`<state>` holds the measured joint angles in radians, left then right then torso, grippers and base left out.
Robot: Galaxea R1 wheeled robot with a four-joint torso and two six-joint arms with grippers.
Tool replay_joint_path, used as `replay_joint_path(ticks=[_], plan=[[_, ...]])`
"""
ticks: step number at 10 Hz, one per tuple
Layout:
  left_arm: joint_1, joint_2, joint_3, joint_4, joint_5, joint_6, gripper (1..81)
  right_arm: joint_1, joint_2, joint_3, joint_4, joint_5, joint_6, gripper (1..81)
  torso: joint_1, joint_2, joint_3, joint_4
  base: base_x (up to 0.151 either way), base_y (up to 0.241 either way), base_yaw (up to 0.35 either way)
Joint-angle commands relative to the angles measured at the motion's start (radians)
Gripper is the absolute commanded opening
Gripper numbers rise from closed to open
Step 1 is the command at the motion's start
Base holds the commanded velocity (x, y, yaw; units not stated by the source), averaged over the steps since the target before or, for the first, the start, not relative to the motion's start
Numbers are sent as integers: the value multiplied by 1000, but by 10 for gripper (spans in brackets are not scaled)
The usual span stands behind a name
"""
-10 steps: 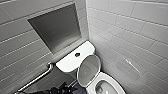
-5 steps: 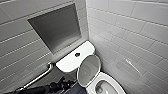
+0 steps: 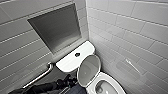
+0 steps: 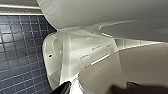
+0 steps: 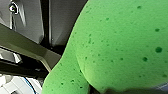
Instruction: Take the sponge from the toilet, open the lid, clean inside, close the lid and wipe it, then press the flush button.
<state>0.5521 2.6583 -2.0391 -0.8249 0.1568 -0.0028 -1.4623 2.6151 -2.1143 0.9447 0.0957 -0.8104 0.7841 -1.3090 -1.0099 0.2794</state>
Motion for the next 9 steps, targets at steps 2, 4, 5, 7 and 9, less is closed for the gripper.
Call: replay_joint_path(ticks=[2,4,5,7,9], plan=[[-76,19,66,-5,107,7,811,9,10,-10,2,-108,-1,10,0,0,0,0,0,0,0],[-45,10,141,0,119,12,811,24,16,-18,2,-108,-1,10,0,0,0,0,0,0,0],[-34,2,171,21,119,12,811,30,18,-16,0,-108,-1,10,0,0,0,0,0,0,0],[33,-41,172,102,144,12,811,45,18,-38,-1,-110,20,10,0,0,0,0,0,0,0],[180,-102,151,249,145,14,811,49,47,-111,-7,-123,20,10,0,0,0,0,0,0,0]])
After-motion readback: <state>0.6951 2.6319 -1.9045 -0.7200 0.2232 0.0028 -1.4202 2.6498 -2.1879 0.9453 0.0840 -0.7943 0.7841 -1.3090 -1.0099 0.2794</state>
